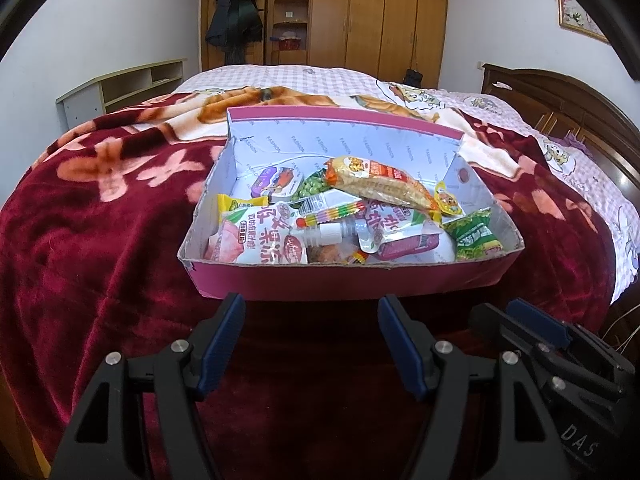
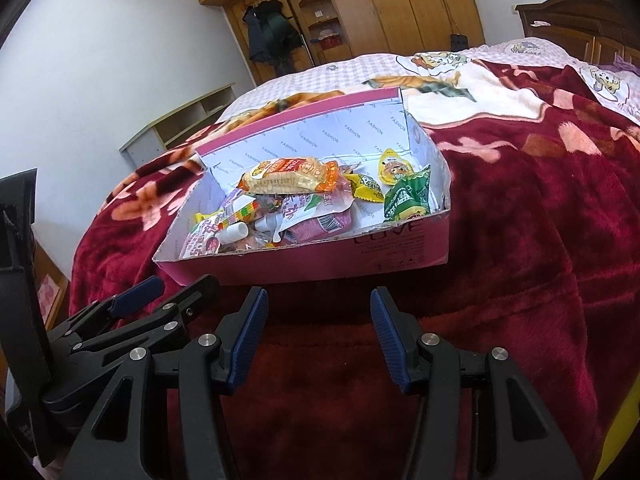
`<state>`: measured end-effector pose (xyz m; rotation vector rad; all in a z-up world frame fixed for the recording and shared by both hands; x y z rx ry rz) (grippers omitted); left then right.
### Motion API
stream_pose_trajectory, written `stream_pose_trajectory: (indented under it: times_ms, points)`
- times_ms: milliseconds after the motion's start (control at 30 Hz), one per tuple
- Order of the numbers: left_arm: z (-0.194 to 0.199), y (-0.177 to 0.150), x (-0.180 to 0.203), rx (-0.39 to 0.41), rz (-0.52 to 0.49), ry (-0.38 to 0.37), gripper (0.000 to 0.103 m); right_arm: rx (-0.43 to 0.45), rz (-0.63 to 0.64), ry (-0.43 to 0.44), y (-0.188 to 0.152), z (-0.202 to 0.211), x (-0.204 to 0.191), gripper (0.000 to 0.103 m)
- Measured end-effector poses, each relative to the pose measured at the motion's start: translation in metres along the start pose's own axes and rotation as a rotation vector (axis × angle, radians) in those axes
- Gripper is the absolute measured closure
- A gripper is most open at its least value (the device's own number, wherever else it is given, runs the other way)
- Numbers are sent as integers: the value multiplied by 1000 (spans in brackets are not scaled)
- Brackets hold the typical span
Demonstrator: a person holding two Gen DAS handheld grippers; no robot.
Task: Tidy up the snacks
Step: 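Withdraw both tools from the filled pink box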
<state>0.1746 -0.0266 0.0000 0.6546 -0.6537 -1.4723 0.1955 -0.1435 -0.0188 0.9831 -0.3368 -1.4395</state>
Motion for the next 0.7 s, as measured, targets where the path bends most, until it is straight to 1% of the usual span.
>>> stream_pose_trajectory:
  times_ms: [700]
  points:
    - [-1, -2, 1, -5, -4, 7, 30, -2, -14, -1, -2, 1, 2, 48]
Point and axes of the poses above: each gripper's, at about its wrist camera, not at the fingertips, and z roughly against the way its jaws point, x to its right, y to its top, the point moved 6 cm from there along -z, roughly the way its jaws point, and after that the axes turned 4 degrees about y, right-handed, at the moved point
